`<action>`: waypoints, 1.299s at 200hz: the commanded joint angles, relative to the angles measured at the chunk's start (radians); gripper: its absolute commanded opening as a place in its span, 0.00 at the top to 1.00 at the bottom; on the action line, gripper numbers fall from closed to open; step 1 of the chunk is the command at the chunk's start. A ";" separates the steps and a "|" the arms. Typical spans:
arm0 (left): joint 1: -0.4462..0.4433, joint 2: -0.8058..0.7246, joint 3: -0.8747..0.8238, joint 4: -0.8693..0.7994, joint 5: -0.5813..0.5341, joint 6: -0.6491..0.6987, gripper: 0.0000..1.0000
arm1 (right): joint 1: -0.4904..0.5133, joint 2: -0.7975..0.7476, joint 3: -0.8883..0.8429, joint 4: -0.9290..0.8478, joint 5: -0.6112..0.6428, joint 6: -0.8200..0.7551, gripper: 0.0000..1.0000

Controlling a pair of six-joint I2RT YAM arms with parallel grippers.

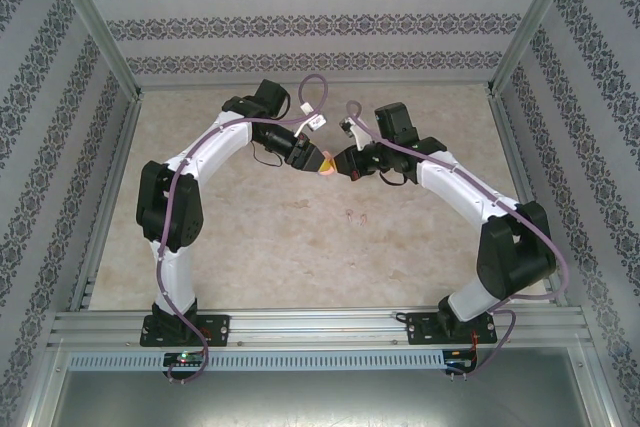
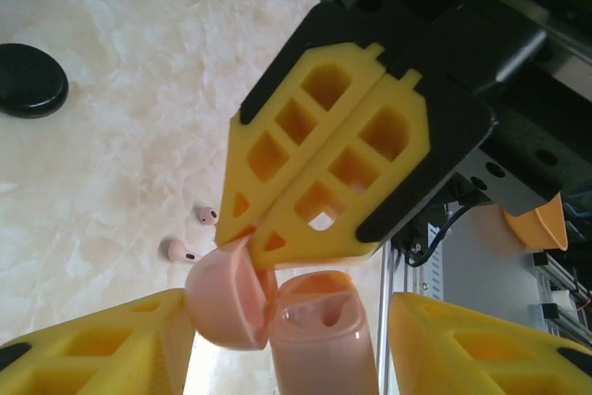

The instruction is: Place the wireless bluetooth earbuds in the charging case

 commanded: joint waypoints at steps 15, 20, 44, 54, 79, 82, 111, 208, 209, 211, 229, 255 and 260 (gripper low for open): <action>0.006 0.012 0.015 -0.052 0.059 0.055 0.52 | 0.009 0.017 0.028 -0.001 0.016 -0.014 1.00; 0.006 0.013 0.015 -0.053 0.061 0.057 0.53 | 0.009 0.019 0.029 -0.001 0.019 -0.013 1.00; 0.007 0.020 0.018 -0.071 0.067 0.069 0.55 | 0.009 0.023 0.028 -0.004 0.027 -0.019 1.00; 0.007 0.022 0.021 -0.079 0.073 0.077 0.56 | 0.009 0.023 0.028 -0.005 0.029 -0.020 1.00; 0.007 0.035 0.036 -0.113 0.094 0.097 0.53 | 0.007 0.028 0.030 -0.005 0.029 -0.022 1.00; 0.006 0.038 0.040 -0.120 0.097 0.100 0.53 | 0.007 0.028 0.030 -0.005 0.029 -0.023 1.00; 0.007 0.059 0.063 -0.173 0.104 0.131 0.52 | 0.007 0.032 0.037 -0.010 0.025 -0.027 1.00; 0.011 0.070 0.073 -0.212 0.132 0.164 0.48 | 0.009 0.038 0.046 -0.038 0.048 -0.056 1.00; 0.011 0.070 0.073 -0.211 0.132 0.165 0.48 | 0.009 0.038 0.046 -0.039 0.048 -0.055 1.00; 0.010 0.070 0.072 -0.212 0.132 0.165 0.48 | 0.009 0.038 0.045 -0.039 0.048 -0.055 1.00; 0.010 0.070 0.072 -0.214 0.131 0.167 0.51 | 0.008 0.038 0.046 -0.038 0.049 -0.052 1.00; 0.009 0.073 0.072 -0.221 0.136 0.170 0.58 | 0.009 0.040 0.049 -0.034 0.050 -0.049 1.00; 0.010 0.074 0.071 -0.224 0.136 0.172 0.60 | 0.009 0.040 0.050 -0.033 0.050 -0.049 1.00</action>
